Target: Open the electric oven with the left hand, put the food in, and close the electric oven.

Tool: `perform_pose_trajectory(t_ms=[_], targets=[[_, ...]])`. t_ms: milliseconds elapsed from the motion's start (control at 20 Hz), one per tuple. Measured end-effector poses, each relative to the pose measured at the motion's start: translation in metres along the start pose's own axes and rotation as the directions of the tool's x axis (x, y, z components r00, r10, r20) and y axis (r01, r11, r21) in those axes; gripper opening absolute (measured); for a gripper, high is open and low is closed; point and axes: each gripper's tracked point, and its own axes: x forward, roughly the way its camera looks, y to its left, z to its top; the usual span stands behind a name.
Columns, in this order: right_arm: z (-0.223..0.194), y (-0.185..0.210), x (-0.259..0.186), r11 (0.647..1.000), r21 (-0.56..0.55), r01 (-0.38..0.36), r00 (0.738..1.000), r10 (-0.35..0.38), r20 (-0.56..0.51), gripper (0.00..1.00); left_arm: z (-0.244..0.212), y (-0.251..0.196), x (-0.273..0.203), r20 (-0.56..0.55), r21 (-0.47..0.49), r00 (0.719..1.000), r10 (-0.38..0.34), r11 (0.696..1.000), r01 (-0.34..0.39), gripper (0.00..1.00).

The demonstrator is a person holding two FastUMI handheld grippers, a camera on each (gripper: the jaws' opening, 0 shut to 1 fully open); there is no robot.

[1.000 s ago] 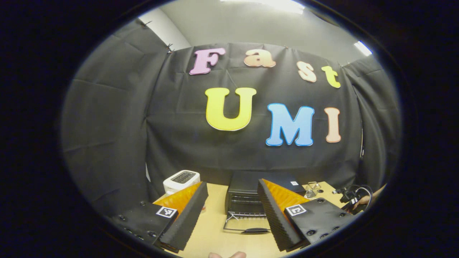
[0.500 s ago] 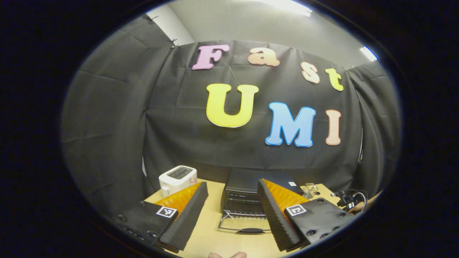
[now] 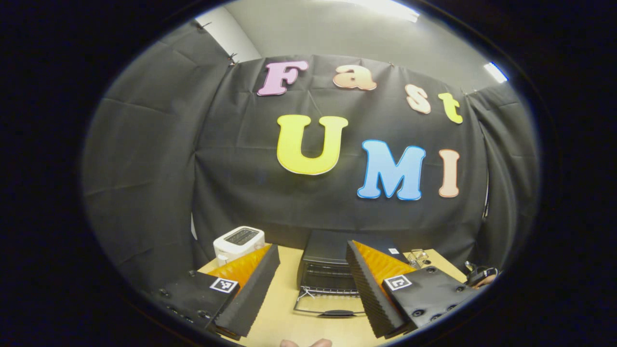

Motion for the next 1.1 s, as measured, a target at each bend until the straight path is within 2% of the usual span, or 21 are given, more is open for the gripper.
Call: perform_pose_trajectory(t_ms=[50, 200, 450, 500, 550, 700, 950, 1100], targets=[[-0.001, 0.001, -0.001, 0.999, 0.023, -0.022, 1.0, 0.022, 0.006, 0.0, 0.001, -0.003, 0.0, 0.002, 0.003, 1.0, -0.009, 1.0, 0.009, 0.92], [-0.007, 0.006, -0.003, 0.996, 0.053, -0.075, 0.997, 0.074, 0.02, 0.0, 0.004, -0.01, 0.002, 0.003, 0.006, 1.0, -0.027, 1.0, 0.027, 0.91], [-0.006, 0.025, -0.004, 0.968, 0.126, -0.217, 0.975, 0.208, 0.081, 0.0, 0.005, -0.014, 0.005, 0.002, 0.003, 0.999, -0.044, 0.999, 0.044, 0.91], [-0.009, 0.023, -0.006, 0.966, 0.137, -0.218, 0.975, 0.208, 0.084, 0.0, 0.005, -0.014, 0.005, 0.001, 0.004, 0.999, -0.046, 0.999, 0.046, 0.98], [-0.01, 0.025, -0.007, 0.96, 0.146, -0.24, 0.969, 0.228, 0.093, 0.01, 0.004, -0.013, 0.006, 0.0, 0.003, 0.999, -0.046, 0.999, 0.046, 0.95], [-0.011, 0.026, -0.013, 0.946, 0.164, -0.278, 0.958, 0.262, 0.113, 0.0, 0.003, -0.012, 0.009, -0.001, -0.003, 0.999, -0.045, 0.999, 0.045, 0.94], [-0.013, 0.038, -0.024, 0.909, 0.185, -0.373, 0.924, 0.347, 0.159, 0.01, 0.004, -0.01, 0.008, 0.0, -0.005, 0.999, -0.041, 0.999, 0.041, 0.92], [-0.016, 0.047, -0.032, 0.888, 0.195, -0.416, 0.905, 0.385, 0.18, 0.0, 0.001, -0.008, 0.009, -0.006, -0.006, 0.999, -0.037, 0.999, 0.037, 0.95]])
